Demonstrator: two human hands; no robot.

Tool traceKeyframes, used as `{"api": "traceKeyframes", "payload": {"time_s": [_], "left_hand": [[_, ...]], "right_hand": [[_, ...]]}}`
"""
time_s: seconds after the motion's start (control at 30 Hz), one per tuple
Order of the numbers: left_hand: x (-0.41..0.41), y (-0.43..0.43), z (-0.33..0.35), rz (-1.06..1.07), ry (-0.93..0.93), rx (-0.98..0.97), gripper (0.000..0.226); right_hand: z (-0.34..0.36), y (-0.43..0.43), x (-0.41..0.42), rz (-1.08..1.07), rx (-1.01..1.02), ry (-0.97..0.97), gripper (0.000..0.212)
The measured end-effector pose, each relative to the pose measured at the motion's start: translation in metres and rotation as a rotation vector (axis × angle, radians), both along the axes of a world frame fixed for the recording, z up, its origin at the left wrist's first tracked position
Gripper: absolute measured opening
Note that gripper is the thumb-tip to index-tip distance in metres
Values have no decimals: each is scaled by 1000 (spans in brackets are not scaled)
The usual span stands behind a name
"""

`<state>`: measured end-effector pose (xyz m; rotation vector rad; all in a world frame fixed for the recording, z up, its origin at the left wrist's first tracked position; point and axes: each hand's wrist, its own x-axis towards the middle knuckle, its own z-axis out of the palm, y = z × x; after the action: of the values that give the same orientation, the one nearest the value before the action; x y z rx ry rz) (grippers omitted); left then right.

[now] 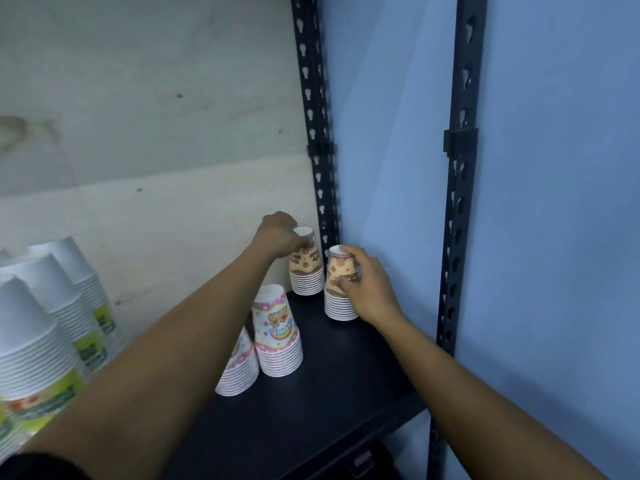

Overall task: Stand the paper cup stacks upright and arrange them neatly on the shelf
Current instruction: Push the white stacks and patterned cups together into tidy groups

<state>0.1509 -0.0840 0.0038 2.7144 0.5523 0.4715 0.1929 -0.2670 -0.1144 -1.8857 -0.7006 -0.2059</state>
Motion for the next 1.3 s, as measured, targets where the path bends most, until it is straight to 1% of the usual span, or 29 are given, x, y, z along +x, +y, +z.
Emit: {"api": "traceKeyframes", "payload": {"time_s": [0.1, 0.2, 0.27, 0.37, 0.5, 0.67, 0.87, 1.0, 1.13, 1.23, 1.3], "left_hand": [[-23, -8, 18, 6, -137, -100, 45], [-46, -14, 40, 23, -277, -232, 36], [-61, -18, 56, 14, -363, -298, 42], [-91, -30, 78, 8, -472, -332, 55], [-136, -45, 84, 1, -574, -344, 57], [-188, -54, 55, 33, -594, -364, 59], [-237, -62, 5, 58, -613, -346, 68], [-253, -69, -20, 87, -698, -316, 65], [-261, -69, -53, 142, -649, -297, 68], [-265, -69, -75, 197, -658, -291, 72], [-266, -70, -87, 201, -674, -270, 65]], "right_hand": [[14, -12, -4, -31, 92, 8, 62], [31, -27, -15, -9, 152, -22, 72], [43, -35, -25, 6, 217, -34, 77], [58, -46, -44, 14, 262, -73, 78], [72, -58, -75, 45, 275, -92, 74], [68, -58, -109, 99, 251, -73, 67], [46, -50, -138, 150, 170, -63, 71], [29, -45, -149, 177, 138, -58, 71], [12, -40, -154, 203, 100, -50, 69], [2, -36, -157, 217, 90, -42, 67], [-4, -33, -159, 219, 94, -43, 68]]}}
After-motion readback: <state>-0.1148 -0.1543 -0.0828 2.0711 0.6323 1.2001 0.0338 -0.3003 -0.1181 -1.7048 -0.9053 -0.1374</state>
